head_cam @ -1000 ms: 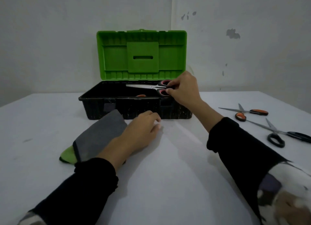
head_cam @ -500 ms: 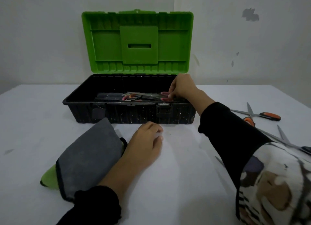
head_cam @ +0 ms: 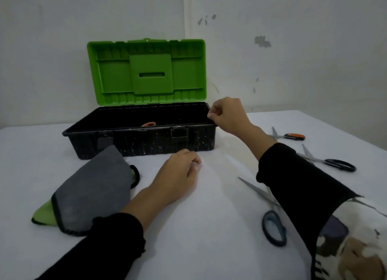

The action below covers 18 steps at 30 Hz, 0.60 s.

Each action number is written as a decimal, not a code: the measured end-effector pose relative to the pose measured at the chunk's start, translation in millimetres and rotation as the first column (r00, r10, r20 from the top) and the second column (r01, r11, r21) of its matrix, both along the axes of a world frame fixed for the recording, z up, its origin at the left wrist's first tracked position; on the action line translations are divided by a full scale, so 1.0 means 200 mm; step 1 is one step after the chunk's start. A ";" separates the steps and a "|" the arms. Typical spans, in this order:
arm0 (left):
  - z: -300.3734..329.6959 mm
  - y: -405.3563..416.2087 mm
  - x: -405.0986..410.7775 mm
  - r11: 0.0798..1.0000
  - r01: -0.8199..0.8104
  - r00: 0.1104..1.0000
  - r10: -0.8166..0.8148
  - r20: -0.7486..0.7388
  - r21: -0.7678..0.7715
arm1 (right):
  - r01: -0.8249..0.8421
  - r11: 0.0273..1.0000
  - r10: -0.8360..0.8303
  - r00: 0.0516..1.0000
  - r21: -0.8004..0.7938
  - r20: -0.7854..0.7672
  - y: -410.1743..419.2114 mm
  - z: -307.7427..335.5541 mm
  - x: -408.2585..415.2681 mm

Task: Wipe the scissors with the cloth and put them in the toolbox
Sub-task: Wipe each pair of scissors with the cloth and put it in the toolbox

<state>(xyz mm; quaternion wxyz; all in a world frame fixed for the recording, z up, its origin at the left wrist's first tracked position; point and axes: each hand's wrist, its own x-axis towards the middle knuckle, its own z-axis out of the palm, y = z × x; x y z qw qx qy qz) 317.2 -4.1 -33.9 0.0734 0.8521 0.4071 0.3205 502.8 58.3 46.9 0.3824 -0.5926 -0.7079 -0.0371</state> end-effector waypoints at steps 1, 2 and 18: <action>0.00 -0.02 0.04 1.000 0.014 1.000 -0.014 0.020 -0.010 | 0.017 1.000 -0.017 1.000 -0.003 0.000 -0.04 -0.02 0.05; -0.01 -0.05 0.08 0.999 0.028 0.999 -0.027 0.037 -0.016 | 0.041 0.999 -0.041 0.999 -0.018 0.004 -0.07 -0.05 0.12; -0.03 -0.08 0.38 1.000 0.019 1.000 -0.018 -0.017 0.022 | 0.454 0.843 -0.370 0.879 -0.288 0.302 0.00 -0.31 0.84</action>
